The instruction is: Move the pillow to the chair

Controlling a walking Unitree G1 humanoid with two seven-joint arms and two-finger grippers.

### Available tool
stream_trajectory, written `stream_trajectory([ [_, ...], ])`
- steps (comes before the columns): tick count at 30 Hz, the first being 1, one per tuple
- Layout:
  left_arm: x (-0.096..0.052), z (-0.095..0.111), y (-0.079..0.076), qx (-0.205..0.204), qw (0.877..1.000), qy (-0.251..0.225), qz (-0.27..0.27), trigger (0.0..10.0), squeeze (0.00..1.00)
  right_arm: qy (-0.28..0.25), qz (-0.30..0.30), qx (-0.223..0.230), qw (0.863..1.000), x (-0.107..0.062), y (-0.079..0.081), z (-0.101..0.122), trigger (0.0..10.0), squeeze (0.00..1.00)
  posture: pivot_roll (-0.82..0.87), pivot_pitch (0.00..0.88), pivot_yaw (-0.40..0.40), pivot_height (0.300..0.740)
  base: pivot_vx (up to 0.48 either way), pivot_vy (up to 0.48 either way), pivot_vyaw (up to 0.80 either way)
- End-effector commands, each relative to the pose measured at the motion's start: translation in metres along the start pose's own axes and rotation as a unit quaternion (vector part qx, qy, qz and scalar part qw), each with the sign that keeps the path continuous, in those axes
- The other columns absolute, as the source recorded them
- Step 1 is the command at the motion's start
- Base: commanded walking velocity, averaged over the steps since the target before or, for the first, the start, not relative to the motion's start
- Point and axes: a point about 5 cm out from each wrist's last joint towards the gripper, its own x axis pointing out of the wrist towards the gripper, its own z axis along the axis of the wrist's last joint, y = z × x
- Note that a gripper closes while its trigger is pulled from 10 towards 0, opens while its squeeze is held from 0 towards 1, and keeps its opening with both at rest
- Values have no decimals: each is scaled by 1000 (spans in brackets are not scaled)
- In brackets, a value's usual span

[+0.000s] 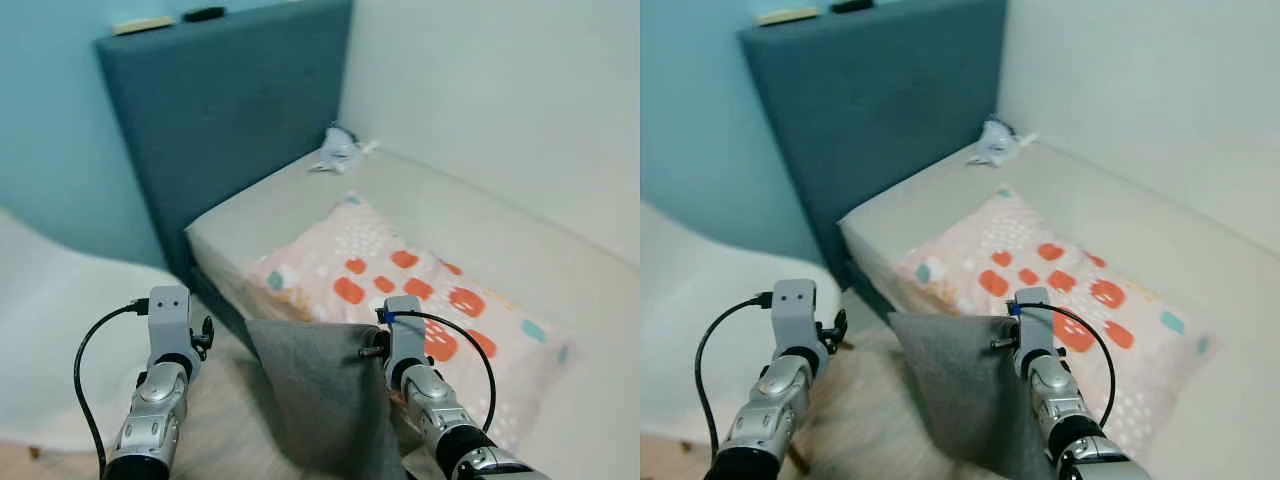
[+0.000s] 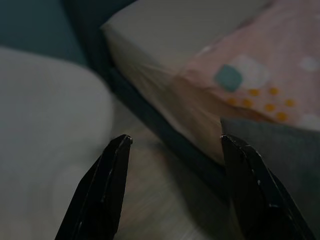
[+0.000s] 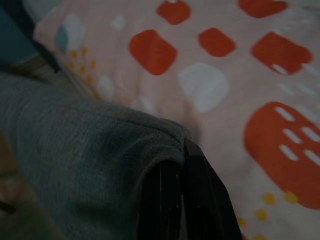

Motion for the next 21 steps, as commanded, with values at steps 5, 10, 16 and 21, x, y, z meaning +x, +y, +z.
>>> stream_trajectory([
  [5, -3, -5, 0, 6, 1000, 9, 0, 10000, 0, -26, 0, 2, 1000, 2, -2, 12, 10000, 0, 33, 54, -60, 740, 0, 0, -800],
  [10, -2, -4, -1, 6, 1000, 8, -2, 10000, 0, -43, 36, -7, 998, 6, 8, 23, 10000, 0, 28, 45, -60, 740, 0, 0, -800],
  [16, 0, -3, -2, 6, 1000, 6, -3, 10000, 0, -107, 110, -15, 988, 14, 25, 69, 10000, 0, 28, 39, -57, 740, 0, 0, -800],
  [21, 0, -2, -1, 7, 1000, 5, -3, 10000, 0, -152, 115, -13, 982, 18, 16, 111, 10000, 0, 25, 36, -55, 740, 0, 0, -800],
])
